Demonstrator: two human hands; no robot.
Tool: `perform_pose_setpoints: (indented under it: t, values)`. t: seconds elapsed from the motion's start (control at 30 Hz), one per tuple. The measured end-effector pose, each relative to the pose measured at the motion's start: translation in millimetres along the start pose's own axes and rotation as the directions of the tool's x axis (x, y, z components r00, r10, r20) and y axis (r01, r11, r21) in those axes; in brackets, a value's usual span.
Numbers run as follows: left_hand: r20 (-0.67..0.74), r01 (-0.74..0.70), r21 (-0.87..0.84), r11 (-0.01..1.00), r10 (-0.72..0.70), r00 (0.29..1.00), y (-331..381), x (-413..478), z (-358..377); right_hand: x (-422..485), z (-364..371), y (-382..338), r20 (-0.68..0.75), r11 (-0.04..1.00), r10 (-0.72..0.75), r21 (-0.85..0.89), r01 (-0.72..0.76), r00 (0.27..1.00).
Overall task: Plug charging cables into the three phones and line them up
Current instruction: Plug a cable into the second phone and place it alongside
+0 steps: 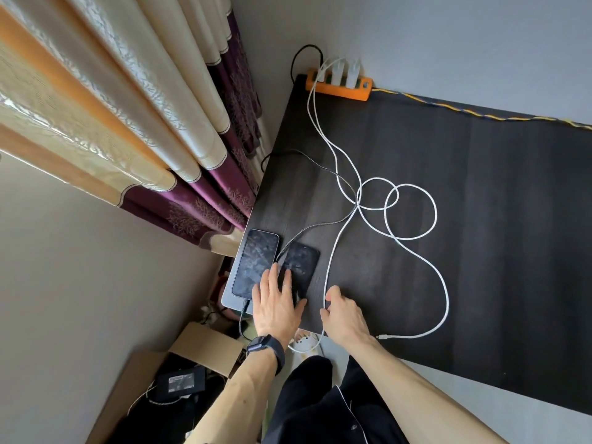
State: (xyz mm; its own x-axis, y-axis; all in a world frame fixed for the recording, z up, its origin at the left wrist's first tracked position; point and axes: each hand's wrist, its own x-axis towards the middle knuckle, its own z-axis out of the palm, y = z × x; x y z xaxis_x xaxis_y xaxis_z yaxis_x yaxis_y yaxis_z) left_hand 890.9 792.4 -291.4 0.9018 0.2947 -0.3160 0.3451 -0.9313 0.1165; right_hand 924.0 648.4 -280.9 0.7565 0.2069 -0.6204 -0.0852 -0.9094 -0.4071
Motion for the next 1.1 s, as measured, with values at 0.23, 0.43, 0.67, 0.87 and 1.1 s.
perform_pose_setpoints:
  t: [0.23, 0.43, 0.67, 0.87, 1.1]
  values:
    - [0.110, 0.003, -0.094, 0.996, 0.007, 0.994, -20.3, -5.1, 7.1, -0.4, 0.8, -9.5, 0.013, 0.999, -0.049, 0.025, 0.049, 0.999]
    - [0.055, 0.173, -0.121, 0.977, -0.167, 0.984, -59.0, 10.0, -6.8, 0.5, 0.9, -23.7, -0.126, 0.995, -0.070, -0.078, 0.060, 0.990]
    - [0.168, 0.197, -0.182, 0.963, -0.167, 0.972, -82.2, 24.5, -26.0, 3.0, 17.1, -36.6, 0.019, 0.935, -0.161, -0.318, 0.159, 0.987]
    - [0.193, 0.155, -0.187, 0.970, -0.119, 0.974, -99.9, 31.8, -31.0, 2.9, 17.3, -50.2, -0.046, 0.928, -0.196, -0.331, 0.170, 0.979]
    - [0.178, 0.181, -0.169, 0.969, -0.151, 0.972, -91.3, 25.8, -30.1, 5.4, 30.6, -49.7, -0.055, 0.888, -0.288, -0.388, 0.245, 0.956]
